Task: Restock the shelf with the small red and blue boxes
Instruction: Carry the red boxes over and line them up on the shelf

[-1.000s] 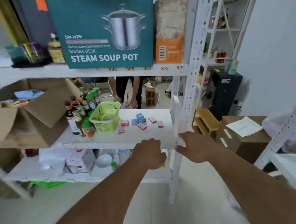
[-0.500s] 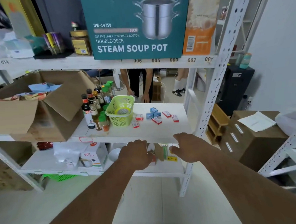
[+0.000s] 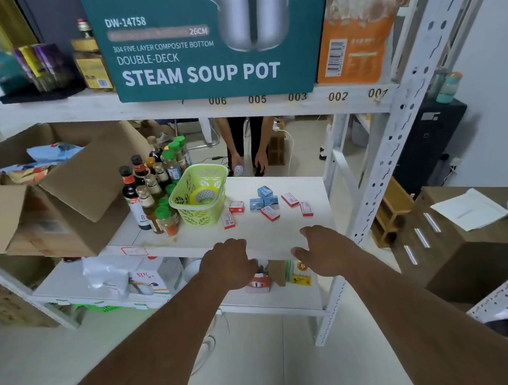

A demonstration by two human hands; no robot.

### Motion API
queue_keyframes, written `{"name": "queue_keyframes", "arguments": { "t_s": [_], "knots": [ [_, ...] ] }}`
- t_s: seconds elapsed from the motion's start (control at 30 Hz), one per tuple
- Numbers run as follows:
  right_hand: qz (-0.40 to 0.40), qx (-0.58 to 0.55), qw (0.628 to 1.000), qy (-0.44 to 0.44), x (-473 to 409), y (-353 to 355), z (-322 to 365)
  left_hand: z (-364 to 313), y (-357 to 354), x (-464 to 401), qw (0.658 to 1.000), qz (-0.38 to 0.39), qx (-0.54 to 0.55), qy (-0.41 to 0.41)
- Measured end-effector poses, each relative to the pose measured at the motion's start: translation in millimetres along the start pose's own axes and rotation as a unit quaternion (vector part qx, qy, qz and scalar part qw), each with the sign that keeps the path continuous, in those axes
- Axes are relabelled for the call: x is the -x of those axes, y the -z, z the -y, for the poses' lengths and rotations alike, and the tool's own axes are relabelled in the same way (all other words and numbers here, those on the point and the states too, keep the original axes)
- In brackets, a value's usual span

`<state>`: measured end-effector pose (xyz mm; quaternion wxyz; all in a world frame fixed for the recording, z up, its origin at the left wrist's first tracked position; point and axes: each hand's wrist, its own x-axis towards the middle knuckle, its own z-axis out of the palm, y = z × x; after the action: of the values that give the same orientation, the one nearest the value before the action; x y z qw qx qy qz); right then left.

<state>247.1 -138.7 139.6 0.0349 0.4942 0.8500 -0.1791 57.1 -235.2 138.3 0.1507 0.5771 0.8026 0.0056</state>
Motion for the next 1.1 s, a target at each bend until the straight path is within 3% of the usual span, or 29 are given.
{"name": "queue_keyframes", "arguments": {
  "t_s": [0.53,1.1],
  "knots": [
    [0.031,0.0,0.999,-0.027,-99,-8,-17,10,-21,-113,0.996,0.01,0.028,0.08],
    [0.044,0.002,0.996,-0.084,-181,-10,5,47,-22,-218,1.0,-0.007,0.019,0.009]
  ]
}}
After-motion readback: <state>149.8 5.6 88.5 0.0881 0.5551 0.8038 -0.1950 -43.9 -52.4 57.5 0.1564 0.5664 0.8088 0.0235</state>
